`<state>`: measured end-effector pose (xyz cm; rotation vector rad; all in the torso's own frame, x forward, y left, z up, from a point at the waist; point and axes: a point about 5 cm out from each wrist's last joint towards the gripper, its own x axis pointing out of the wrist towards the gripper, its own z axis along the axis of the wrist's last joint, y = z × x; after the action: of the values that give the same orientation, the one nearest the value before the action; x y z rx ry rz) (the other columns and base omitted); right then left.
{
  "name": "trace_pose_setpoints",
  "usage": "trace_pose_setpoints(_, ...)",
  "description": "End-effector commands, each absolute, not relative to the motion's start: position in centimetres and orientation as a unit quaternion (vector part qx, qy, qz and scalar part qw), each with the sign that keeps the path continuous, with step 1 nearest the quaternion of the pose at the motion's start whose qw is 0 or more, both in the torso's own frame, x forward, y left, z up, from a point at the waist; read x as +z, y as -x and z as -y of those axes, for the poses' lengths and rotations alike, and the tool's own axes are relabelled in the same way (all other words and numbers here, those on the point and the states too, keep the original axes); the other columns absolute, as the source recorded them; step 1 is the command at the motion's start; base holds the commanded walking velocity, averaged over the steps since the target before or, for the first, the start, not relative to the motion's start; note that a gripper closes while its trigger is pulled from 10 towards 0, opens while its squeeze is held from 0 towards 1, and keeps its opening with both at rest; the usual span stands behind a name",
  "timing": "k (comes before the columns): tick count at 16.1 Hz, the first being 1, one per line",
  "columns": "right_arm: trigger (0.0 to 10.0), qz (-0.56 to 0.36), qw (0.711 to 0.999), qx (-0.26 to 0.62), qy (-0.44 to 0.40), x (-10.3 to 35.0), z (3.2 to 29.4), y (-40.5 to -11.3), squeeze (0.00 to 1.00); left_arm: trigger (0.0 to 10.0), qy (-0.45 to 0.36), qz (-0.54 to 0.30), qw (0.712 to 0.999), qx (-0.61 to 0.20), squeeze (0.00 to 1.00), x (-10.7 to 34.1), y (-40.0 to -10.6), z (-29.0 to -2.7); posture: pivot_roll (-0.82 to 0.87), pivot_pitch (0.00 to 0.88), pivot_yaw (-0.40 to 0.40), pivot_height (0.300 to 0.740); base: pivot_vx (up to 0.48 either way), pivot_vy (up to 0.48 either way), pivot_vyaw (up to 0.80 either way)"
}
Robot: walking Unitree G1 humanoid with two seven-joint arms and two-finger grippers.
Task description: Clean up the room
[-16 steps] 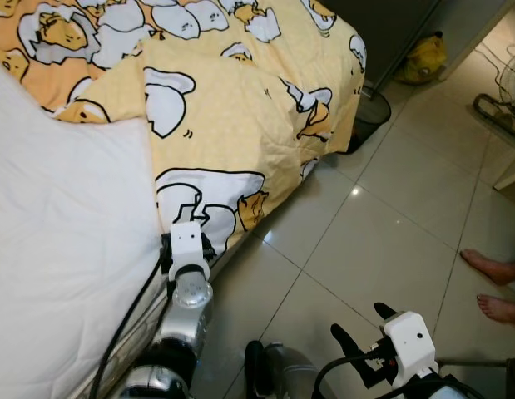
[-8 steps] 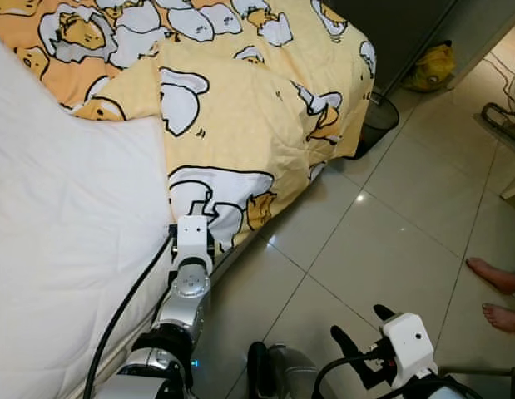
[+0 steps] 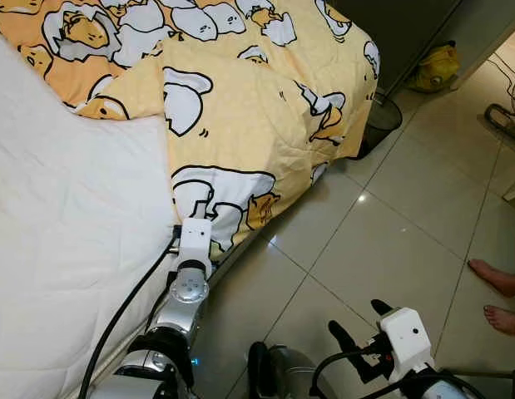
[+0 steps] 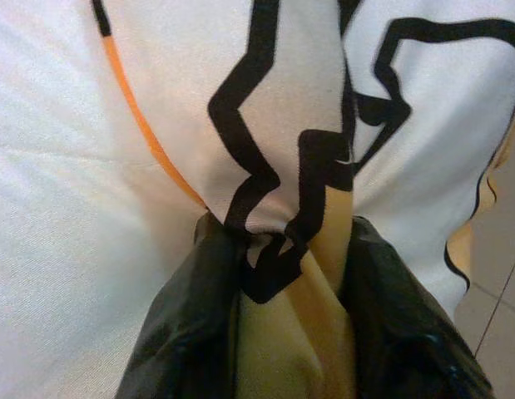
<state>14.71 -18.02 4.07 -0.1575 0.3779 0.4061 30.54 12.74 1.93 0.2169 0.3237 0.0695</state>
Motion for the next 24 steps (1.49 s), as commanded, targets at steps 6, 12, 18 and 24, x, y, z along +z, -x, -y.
trace_pose_setpoints(6,10.0,-0.208,0.958,0.186,0.075,3.4,18.5,-14.1,0.0,0.0,-0.117,-0.19,0.973,-0.062,0.0,0.2,-29.0,-10.3,-0.19,0.242,-0.192,0.722,0.0,0.0,0.0)
trace_pose_setpoints(12,10.0,-0.212,0.956,0.19,0.073,3.1,18.3,-14.2,0.0,10.0,-0.185,-0.179,0.932,-0.254,0.0,-0.7,-27.2,-8.5,-0.18,0.232,-0.187,0.722,0.0,0.0,0.0)
trace_pose_setpoints(18,10.0,-0.211,0.955,0.194,0.074,2.7,18.2,-14.8,0.0,10.0,-0.172,-0.175,0.93,-0.273,0.0,-0.9,-26.7,-8.9,-0.16,0.204,-0.183,0.722,0.0,0.0,0.0)
trace_pose_setpoints(24,10.0,-0.211,0.954,0.196,0.078,2.6,18.4,-14.9,0.0,10.0,-0.188,-0.173,0.928,-0.272,0.0,-1.4,-26.0,-9.1,-0.16,0.191,-0.188,0.722,-0.265,0.0,0.0)
